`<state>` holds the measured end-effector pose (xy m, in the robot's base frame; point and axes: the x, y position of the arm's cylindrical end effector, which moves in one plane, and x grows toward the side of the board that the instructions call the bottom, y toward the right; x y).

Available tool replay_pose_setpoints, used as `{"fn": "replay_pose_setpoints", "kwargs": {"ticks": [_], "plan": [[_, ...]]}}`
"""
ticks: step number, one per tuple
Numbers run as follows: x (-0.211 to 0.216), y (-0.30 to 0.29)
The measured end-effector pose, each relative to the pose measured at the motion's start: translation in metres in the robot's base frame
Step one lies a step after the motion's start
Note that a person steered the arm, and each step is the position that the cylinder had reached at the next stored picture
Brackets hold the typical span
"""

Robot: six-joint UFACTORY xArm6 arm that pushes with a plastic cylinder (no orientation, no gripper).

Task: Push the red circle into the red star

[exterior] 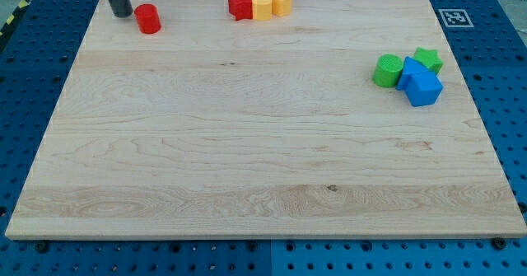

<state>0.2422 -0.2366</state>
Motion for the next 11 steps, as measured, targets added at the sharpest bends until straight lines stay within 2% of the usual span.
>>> {"fn": "replay_pose_setpoints", "kwargs": {"ticks": [2, 3, 11], "plan": [[0.045, 0.033], [0.050, 0.046], [0.012, 0.086]]}}
